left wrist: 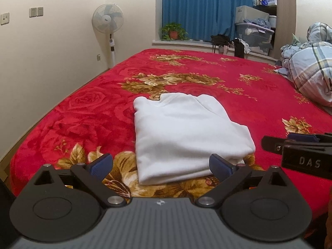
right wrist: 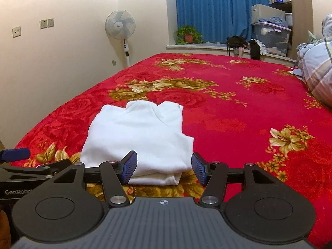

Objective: Fold small clothes

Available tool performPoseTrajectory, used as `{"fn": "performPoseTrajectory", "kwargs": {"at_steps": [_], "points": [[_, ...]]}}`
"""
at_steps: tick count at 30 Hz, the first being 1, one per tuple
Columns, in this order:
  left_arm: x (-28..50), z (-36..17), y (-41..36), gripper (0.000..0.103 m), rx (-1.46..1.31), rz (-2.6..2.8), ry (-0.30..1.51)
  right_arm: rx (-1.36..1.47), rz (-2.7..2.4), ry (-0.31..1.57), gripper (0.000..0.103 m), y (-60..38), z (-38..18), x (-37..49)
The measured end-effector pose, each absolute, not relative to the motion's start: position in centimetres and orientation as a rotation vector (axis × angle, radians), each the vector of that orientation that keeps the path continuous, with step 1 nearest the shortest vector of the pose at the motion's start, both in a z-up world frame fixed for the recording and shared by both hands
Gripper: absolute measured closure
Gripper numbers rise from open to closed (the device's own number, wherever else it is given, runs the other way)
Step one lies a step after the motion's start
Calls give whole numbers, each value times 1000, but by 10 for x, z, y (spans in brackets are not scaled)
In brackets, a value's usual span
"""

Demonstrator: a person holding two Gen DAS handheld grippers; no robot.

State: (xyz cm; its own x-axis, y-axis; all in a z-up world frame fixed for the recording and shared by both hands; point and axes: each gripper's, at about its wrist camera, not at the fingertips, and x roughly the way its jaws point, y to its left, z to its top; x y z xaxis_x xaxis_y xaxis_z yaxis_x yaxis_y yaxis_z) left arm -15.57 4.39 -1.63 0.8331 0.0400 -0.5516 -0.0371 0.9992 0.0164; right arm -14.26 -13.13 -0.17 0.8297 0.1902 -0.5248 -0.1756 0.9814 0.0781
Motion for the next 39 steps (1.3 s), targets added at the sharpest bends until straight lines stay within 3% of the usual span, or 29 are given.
{"fn": "performPoseTrajectory", "kwargs": {"at_steps": [39], "points": [[-149, -23, 43, 2, -6, 39, 621, -7, 225, 593, 43, -118, -10, -140]]}}
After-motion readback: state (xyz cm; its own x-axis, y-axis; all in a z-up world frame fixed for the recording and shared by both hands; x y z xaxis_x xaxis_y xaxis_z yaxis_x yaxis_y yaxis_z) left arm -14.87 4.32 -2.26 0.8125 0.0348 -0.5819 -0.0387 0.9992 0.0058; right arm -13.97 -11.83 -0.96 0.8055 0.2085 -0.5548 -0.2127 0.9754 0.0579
